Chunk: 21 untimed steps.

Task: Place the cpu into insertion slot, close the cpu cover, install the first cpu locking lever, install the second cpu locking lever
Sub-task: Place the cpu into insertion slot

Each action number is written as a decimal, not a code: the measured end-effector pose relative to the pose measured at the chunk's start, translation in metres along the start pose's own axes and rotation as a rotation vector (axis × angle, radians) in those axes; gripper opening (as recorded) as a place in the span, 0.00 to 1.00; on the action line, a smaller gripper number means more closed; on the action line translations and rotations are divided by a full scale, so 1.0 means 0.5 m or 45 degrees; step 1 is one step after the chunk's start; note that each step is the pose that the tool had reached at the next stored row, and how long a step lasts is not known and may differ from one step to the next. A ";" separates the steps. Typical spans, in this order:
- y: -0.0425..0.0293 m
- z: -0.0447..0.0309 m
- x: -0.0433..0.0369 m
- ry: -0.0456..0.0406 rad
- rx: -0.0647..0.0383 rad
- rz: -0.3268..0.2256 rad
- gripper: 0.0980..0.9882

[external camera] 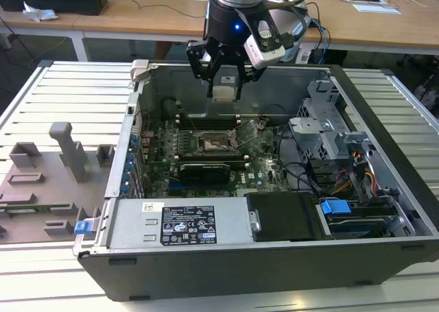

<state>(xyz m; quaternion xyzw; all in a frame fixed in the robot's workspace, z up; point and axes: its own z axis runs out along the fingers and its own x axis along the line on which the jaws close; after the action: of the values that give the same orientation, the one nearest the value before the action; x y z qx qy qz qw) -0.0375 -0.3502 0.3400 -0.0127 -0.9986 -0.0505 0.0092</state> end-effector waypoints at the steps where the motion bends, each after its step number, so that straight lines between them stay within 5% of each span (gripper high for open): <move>1: 0.000 0.001 0.000 0.000 0.000 0.000 0.50; 21: -0.003 0.034 -0.001 0.000 0.000 0.000 0.50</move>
<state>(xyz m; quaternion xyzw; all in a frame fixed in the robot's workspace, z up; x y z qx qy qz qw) -0.0375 -0.3502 0.3231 -0.0127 -0.9986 -0.0505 0.0092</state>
